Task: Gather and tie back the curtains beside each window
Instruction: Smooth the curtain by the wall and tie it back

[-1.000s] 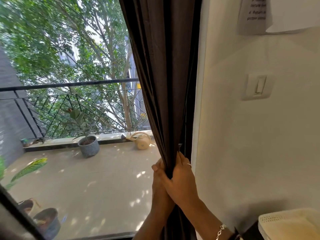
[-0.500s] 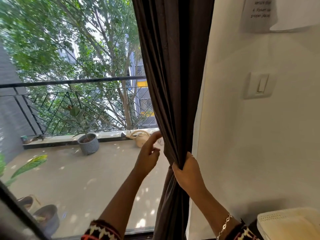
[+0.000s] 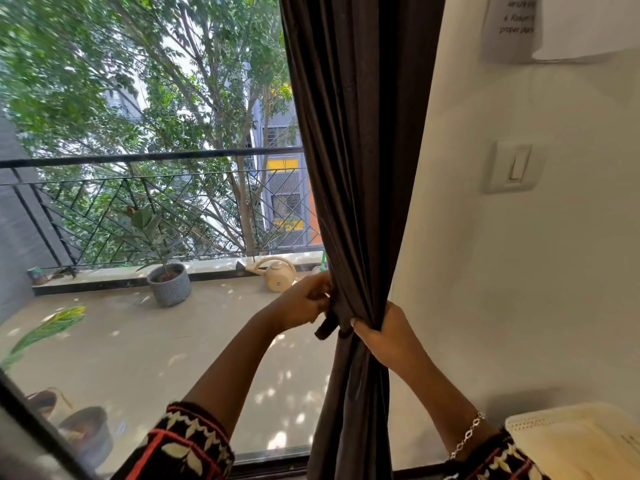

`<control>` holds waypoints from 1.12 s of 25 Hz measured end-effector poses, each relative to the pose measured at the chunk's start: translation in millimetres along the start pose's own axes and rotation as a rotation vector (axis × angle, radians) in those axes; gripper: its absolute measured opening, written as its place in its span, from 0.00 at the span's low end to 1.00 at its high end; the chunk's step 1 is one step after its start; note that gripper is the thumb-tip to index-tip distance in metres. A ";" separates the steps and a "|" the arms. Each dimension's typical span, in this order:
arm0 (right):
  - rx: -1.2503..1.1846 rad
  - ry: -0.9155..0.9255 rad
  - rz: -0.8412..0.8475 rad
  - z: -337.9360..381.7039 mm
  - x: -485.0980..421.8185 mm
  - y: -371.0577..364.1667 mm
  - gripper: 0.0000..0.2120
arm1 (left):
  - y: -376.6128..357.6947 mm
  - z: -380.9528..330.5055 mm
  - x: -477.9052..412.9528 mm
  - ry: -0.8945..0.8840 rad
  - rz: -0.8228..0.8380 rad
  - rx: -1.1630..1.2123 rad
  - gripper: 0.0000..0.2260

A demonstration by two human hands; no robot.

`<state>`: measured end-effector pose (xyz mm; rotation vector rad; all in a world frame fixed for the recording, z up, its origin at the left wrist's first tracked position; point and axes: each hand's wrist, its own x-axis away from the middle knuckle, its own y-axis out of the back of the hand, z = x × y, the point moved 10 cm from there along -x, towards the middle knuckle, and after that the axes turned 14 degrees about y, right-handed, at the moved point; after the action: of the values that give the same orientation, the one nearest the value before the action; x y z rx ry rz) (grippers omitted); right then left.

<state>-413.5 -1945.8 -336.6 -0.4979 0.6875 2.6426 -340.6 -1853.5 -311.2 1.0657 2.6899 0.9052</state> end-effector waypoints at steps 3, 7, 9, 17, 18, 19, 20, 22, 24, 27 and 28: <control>0.023 -0.003 0.020 -0.2 -0.4 2.8 0.20 | 1.7 -3.7 7.6 -0.021 0.000 -0.046 0.13; 0.115 0.014 -0.012 2.5 -2.8 12.7 0.26 | 8.6 10.1 12.7 0.095 -0.041 -0.052 0.11; 0.228 -0.009 -0.005 0.2 -2.3 15.5 0.27 | -4.8 23.0 23.1 0.219 0.071 0.148 0.12; 0.521 -0.076 0.055 2.6 10.2 21.6 0.28 | -50.2 40.0 45.7 0.358 0.231 1.000 0.12; 0.478 -0.097 0.069 0.1 12.9 23.0 0.24 | -52.3 39.9 45.8 0.350 0.215 1.035 0.12; 0.427 -0.119 0.063 -2.6 17.2 26.1 0.19 | -53.3 40.4 45.7 0.337 0.187 1.052 0.12; 0.357 -0.162 0.036 -7.1 23.5 30.4 0.14 | -53.0 41.5 45.4 0.321 0.146 1.049 0.12; 0.092 -0.304 -0.036 -19.7 43.1 32.6 0.11 | -49.3 44.6 46.6 0.286 0.043 0.986 0.12; -0.248 -0.425 -0.044 -22.8 60.6 16.8 0.14 | -44.8 46.8 49.4 0.231 -0.056 0.860 0.12; -0.563 -0.480 -0.025 -17.3 65.7 -5.0 0.14 | -39.6 43.3 57.1 0.119 -0.210 0.598 0.11; -0.636 -0.489 -0.034 -14.5 63.7 -9.6 0.13 | -37.3 40.5 60.6 0.086 -0.277 0.479 0.11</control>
<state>-461.5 -1929.3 -378.9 0.0006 -0.3152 2.7491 -395.5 -1815.5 -358.6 0.6929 3.1077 0.2699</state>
